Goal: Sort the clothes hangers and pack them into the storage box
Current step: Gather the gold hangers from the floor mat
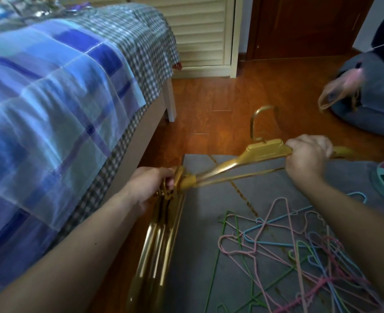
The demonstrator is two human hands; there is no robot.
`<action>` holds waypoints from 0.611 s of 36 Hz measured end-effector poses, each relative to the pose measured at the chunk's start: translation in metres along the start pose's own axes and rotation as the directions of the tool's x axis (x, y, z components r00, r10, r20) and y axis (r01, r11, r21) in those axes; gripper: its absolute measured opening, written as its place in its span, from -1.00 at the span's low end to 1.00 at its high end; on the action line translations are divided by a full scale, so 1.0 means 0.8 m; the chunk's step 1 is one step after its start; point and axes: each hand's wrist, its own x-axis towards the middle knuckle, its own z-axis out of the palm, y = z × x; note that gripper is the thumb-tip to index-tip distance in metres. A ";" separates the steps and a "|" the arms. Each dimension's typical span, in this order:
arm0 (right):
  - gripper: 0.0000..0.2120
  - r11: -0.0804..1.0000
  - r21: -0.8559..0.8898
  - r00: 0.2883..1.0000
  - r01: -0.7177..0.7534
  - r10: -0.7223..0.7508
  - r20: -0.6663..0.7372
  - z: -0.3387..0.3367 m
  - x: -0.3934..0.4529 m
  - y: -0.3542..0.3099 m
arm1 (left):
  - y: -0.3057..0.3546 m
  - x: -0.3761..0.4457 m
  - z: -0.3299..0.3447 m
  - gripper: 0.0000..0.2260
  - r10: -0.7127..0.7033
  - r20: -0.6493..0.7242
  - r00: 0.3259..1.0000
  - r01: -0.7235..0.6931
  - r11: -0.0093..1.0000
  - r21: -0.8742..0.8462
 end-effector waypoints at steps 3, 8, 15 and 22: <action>-0.65 0.981 0.064 0.970 0.181 -0.189 0.151 0.001 -0.007 -0.004 | 0.003 0.003 -0.007 -0.83 0.018 0.022 1.000 -0.017 0.999 -0.052; -0.85 0.880 0.181 0.842 0.439 -0.473 0.259 0.003 -0.013 -0.047 | 0.015 0.000 -0.002 -0.91 0.028 0.129 0.991 -0.011 0.992 -0.128; -0.92 0.753 0.259 0.683 0.605 -0.658 0.318 0.023 -0.016 -0.112 | 0.031 -0.016 0.024 -0.89 0.099 0.273 0.957 -0.037 0.974 -0.225; -0.80 0.807 0.256 0.679 0.532 -0.587 0.441 0.025 -0.032 -0.106 | 0.034 -0.027 0.026 -0.83 0.050 0.380 0.924 0.078 0.946 -0.316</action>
